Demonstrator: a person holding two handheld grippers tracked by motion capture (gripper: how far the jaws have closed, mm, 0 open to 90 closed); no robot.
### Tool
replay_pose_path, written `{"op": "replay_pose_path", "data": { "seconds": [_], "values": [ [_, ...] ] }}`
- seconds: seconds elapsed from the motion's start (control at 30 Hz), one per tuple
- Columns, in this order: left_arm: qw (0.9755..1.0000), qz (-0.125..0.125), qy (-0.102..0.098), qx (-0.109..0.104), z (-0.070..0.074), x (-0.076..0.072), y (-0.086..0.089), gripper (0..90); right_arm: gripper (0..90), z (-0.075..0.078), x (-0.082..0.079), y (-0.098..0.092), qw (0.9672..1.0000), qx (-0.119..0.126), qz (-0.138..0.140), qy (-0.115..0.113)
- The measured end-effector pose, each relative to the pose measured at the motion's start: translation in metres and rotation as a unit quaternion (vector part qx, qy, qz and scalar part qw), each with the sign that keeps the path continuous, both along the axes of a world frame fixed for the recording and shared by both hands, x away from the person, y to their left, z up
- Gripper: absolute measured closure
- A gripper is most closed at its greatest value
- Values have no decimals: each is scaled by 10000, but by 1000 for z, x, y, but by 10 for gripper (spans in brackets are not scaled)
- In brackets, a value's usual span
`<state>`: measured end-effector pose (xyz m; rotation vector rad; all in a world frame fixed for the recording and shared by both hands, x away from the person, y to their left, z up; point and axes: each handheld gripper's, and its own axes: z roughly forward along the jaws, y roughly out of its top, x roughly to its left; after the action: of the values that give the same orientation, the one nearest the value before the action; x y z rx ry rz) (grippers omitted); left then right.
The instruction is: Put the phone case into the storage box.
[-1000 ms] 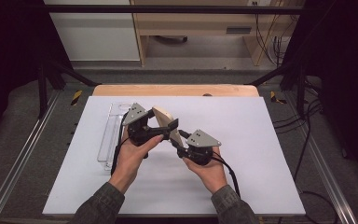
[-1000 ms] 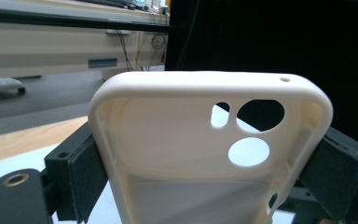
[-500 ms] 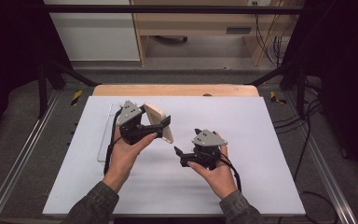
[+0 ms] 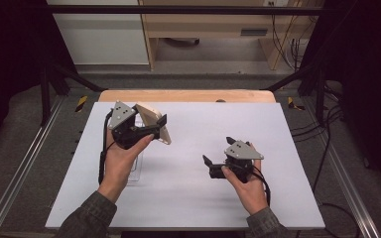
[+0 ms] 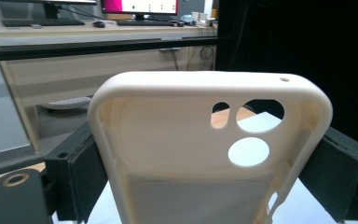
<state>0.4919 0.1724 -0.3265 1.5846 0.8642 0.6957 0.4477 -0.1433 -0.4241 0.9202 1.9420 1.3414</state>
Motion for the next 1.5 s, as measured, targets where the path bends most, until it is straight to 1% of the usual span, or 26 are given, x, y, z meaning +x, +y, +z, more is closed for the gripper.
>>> {"op": "replay_pose_path", "data": {
  "seconds": [0.17,0.37,0.5,0.7,0.83,0.9,1.0,1.1,1.17,1.3,1.37,1.5],
  "values": [
    [9999,140,-13,-8,3,2,11,104,44,-4,-4,-16,9997,99,-168,-138],
    [9996,262,-56,-4,7,3,24,104,55,-6,-9,-35,9987,333,-310,-225],
    [9994,353,-66,-4,9,4,32,104,61,-7,-12,-48,9977,394,-490,-248],
    [9986,512,-85,-20,9,6,44,104,63,-12,-17,-62,9965,446,-670,-204],
    [9981,604,-91,-29,10,8,51,104,58,-16,-20,-70,9957,472,-760,-223],
    [9979,646,-89,-31,10,8,54,104,52,-18,-22,-75,9949,491,-850,-221],
    [9976,687,-86,-36,9,9,57,104,25,-22,-24,-81,9928,578,-1015,-275],
    [9972,745,-91,-38,10,10,61,104,26,-25,-27,-87,9919,675,-1041,-263],
    [9969,780,-87,-35,9,11,63,104,27,-27,-28,-91,9921,738,-992,-211],
    [9963,858,-69,-11,8,14,69,104,27,-31,-32,-97,9918,794,-971,-238],
    [9959,900,-22,-11,6,17,72,104,27,-33,-34,-100,9909,873,-991,-240],
    [9950,1001,3,6,4,20,78,104,27,-36,-38,-103,9911,866,-975,-279]
  ]
}}
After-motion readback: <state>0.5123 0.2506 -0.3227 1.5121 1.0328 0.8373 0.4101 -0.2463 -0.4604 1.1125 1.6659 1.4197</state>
